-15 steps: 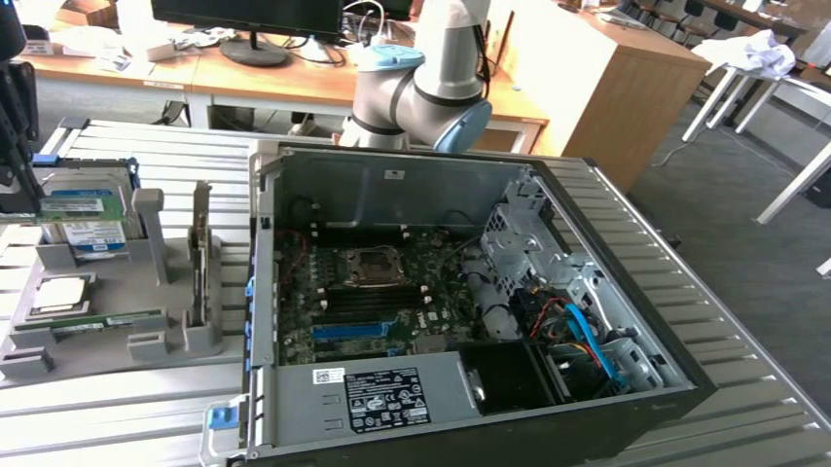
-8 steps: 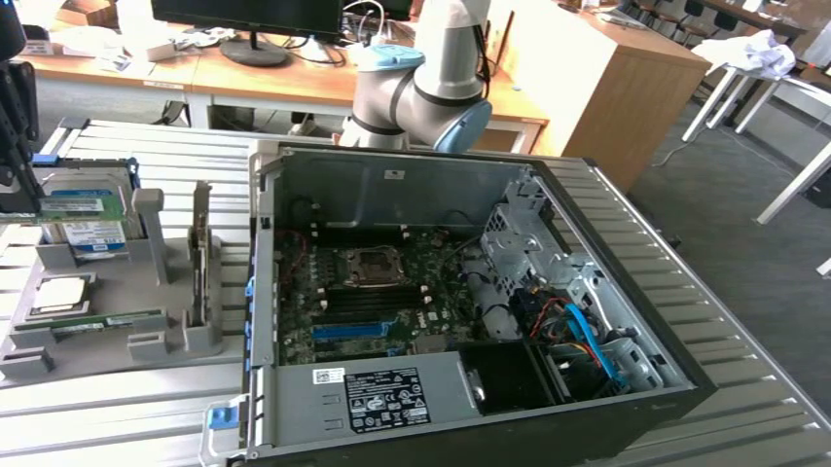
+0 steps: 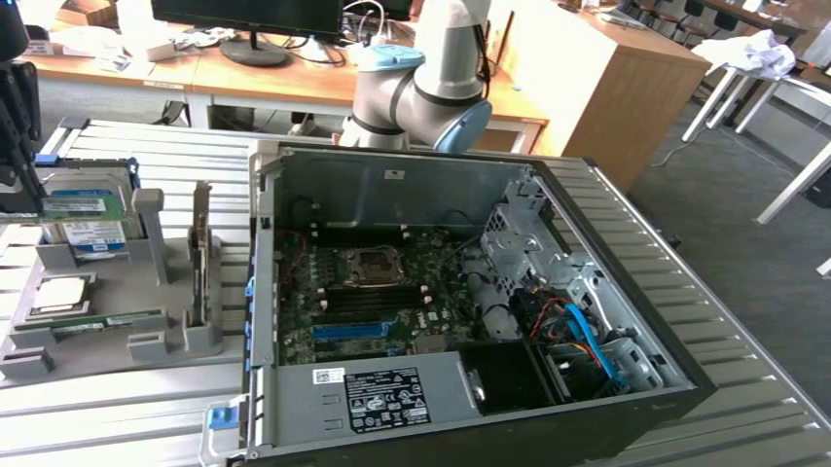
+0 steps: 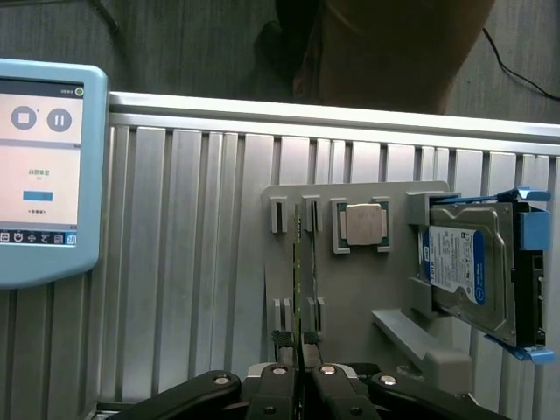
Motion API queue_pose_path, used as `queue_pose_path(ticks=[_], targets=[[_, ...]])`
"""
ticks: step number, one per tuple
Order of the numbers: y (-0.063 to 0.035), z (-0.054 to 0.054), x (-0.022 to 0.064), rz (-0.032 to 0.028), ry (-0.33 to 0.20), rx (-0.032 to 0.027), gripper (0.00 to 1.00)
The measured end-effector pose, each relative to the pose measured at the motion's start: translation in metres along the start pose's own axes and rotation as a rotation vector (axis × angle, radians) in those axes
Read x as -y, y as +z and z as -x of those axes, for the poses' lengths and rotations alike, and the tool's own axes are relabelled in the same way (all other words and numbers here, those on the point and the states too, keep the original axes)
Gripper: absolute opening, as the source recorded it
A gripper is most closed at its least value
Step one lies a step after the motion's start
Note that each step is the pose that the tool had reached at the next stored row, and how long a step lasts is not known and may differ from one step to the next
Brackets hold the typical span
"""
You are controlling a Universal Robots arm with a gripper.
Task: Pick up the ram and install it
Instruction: 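Pick up the ram and move it above insertion slot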
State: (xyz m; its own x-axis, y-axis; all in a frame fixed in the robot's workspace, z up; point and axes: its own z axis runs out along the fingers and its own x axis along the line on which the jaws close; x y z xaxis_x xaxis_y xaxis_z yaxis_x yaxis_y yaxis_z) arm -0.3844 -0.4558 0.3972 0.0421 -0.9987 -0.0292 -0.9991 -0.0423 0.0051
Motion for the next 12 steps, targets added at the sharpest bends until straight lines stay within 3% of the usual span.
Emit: queue_pose_path(ticks=[12], targets=[[0.0,-0.001,0.015,-0.0002,0.0,0.0001,0.13]])
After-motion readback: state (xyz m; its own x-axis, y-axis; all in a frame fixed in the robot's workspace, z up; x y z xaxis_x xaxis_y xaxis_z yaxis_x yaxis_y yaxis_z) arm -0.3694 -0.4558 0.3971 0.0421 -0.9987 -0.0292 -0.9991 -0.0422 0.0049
